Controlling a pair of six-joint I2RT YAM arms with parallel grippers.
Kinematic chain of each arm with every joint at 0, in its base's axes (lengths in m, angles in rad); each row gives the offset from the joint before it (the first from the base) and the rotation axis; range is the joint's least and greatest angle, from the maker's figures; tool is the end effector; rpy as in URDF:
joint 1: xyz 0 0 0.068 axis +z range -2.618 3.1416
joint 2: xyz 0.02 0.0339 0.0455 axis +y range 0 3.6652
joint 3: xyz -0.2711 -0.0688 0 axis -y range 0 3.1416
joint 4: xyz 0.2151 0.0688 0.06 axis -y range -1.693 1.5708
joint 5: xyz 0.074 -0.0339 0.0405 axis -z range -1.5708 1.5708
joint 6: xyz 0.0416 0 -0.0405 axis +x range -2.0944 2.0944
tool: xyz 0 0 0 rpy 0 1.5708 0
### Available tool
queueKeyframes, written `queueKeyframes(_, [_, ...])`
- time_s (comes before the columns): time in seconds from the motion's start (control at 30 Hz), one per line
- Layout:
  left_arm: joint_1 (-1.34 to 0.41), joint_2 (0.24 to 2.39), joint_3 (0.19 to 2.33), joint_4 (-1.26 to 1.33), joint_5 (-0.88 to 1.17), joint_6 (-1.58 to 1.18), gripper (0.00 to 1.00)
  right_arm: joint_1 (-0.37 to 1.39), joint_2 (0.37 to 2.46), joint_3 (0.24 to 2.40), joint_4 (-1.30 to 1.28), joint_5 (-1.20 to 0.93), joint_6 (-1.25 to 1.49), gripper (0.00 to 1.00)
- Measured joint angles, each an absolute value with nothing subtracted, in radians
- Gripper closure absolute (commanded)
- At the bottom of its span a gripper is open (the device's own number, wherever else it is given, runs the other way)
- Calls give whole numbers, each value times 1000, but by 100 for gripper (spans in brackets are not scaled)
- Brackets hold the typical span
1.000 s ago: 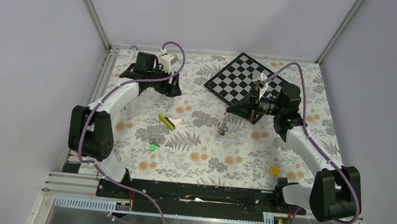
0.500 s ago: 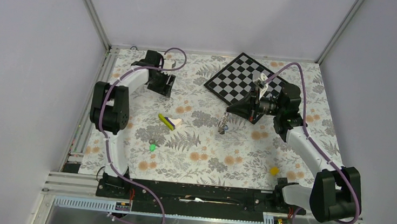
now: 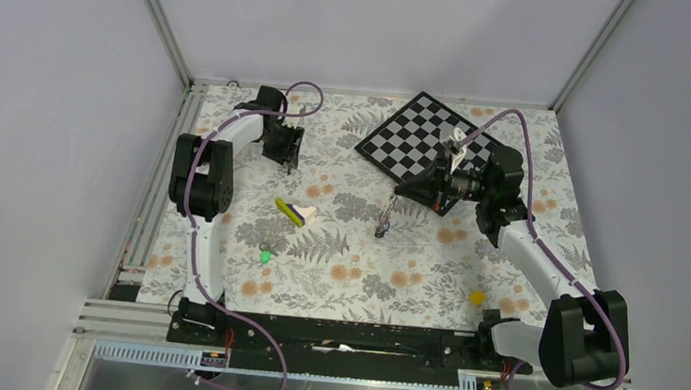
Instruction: Put the keys on the keyring
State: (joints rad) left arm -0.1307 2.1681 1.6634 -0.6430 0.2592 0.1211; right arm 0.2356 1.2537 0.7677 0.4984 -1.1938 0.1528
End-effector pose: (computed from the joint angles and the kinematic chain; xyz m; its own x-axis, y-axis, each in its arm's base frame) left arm 0.4315 -0.0675 0.1820 -0.8696 0.2321 -0.4358 0.3378 0.9234 -0.1824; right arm 0.2273 0.0943 0.3248 -0.1388 0.0243 -0.9900 -0.9803 0.1389 0.1408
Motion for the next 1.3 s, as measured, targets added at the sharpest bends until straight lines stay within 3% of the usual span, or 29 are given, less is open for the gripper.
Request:
queueKeyframes(0.73, [-207,2170,1651,-637,337,178,100,236,1257,763,496,-1186,119,100])
queueKeyframes(1.3, [-400,1932,1493,-650,296,301,100,236,1261,763,454,-1168,86,100])
